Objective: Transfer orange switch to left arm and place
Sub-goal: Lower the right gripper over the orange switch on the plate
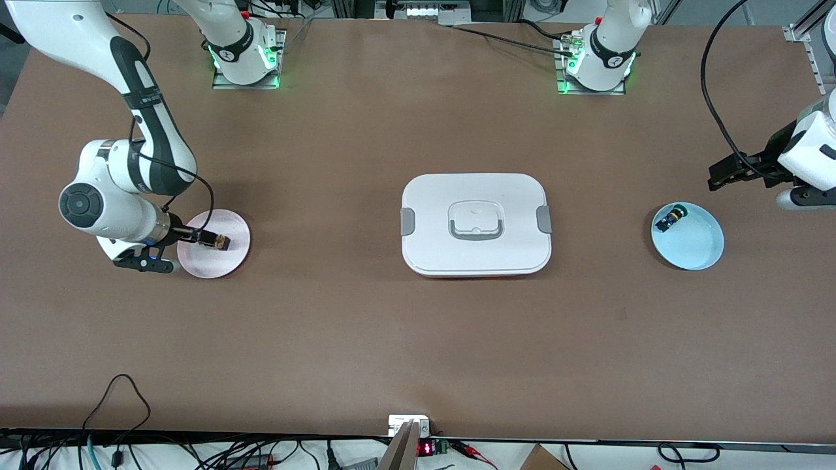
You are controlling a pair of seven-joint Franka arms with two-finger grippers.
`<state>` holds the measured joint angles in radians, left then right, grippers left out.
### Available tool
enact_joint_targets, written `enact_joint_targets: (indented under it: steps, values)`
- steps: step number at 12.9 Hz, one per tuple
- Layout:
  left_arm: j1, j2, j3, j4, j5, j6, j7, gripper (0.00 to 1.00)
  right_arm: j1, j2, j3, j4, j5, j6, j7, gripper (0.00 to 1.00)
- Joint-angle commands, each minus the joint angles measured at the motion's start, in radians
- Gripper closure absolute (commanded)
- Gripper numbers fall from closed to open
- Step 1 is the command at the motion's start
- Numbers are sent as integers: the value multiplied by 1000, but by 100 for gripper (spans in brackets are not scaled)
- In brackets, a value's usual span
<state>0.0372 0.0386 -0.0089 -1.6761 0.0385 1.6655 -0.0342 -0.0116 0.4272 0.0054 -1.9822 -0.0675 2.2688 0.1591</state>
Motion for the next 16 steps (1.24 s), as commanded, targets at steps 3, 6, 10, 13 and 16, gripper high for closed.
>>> enact_joint_targets:
  steps: [3,6,10,13,16]
  values:
    - [-2,4,4,6,17,8,23,0,21,34,4,0,40,50,19,0]
    - [-2,4,4,6,17,8,23,0,41,59,2,-1,29,81,13,0]
    - [0,4,4,6,18,8,23,0,38,76,-1,-3,20,101,8,0]
    - [0,3,4,7,17,7,23,0,30,67,-1,-1,20,90,8,0]
    - [0,0,4,9,17,5,23,0,32,61,-1,0,26,84,14,0]
